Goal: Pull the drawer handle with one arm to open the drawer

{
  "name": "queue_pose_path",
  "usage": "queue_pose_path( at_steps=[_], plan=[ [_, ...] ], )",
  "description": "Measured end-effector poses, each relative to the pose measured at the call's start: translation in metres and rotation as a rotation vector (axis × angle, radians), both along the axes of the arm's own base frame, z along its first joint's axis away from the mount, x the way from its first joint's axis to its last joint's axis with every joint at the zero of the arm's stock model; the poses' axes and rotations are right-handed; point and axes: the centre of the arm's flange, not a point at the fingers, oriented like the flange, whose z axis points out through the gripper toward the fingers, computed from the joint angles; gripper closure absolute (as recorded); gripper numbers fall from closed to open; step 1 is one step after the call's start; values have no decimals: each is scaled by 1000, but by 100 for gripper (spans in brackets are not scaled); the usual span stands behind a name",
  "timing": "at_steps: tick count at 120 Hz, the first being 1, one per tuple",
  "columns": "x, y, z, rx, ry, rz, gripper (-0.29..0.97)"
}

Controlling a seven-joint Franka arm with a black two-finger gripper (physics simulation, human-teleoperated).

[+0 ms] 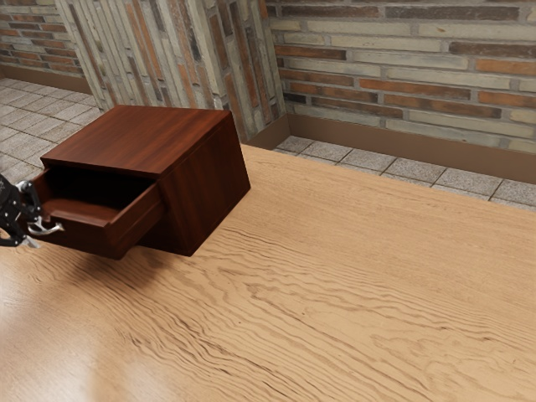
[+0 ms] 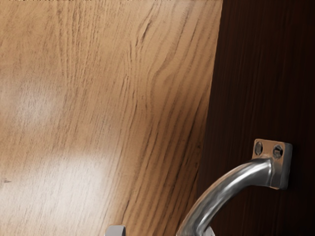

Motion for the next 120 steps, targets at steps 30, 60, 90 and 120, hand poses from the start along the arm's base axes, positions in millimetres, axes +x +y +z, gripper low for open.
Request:
queue_pose_path(
  at_steps=[30, 60, 90, 120],
  plan=[
    [-13, -7, -1, -5, 8, -15, 62],
    [-28, -7, 2, -4, 11, -21, 63],
    [-43, -7, 0, -7, 17, -23, 64],
    [-49, -11, 2, -6, 21, -32, 65]
  ],
)
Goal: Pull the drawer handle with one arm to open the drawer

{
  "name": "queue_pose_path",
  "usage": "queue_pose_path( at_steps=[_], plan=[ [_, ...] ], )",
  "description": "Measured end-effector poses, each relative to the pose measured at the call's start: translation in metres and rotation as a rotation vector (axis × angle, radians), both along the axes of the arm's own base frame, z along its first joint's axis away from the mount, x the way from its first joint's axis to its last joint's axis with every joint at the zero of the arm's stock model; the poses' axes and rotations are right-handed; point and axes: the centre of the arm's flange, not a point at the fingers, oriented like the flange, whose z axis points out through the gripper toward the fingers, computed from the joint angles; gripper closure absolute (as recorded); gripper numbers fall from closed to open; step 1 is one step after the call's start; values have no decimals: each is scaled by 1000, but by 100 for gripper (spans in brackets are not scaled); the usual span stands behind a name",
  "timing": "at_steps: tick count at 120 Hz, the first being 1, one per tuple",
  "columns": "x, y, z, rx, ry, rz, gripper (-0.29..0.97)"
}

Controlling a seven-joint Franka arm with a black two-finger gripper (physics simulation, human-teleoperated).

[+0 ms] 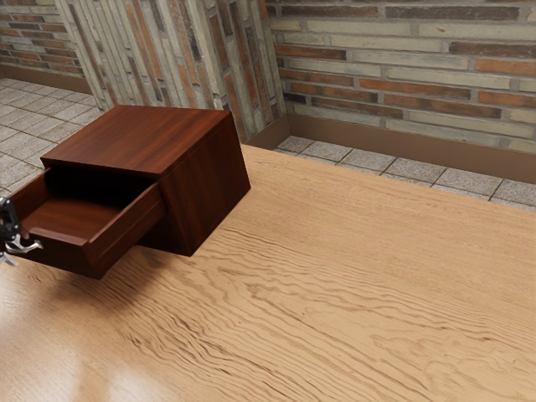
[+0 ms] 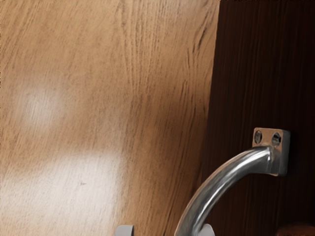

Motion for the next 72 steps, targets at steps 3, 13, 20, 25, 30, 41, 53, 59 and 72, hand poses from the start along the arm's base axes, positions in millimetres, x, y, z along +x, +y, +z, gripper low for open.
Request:
queue_pose_path(
  at_steps=[3, 13, 20, 25, 30, 41, 53, 59, 72],
  plan=[
    [0, 0, 0, 0, 0, 0, 65],
    [-1, 0, 1, 1, 1, -1, 63],
    [-1, 0, 2, 1, -1, -1, 60],
    [-2, -1, 3, 2, -3, -1, 58],
    [-2, -1, 4, 2, -5, -1, 55],
    [-4, -1, 7, 5, -13, -1, 48],
    [-9, -3, 18, 10, -32, -3, 42],
    [-13, -5, 26, 14, -42, -5, 38],
    [-12, -1, 77, 51, -70, -8, 24]
  ],
)
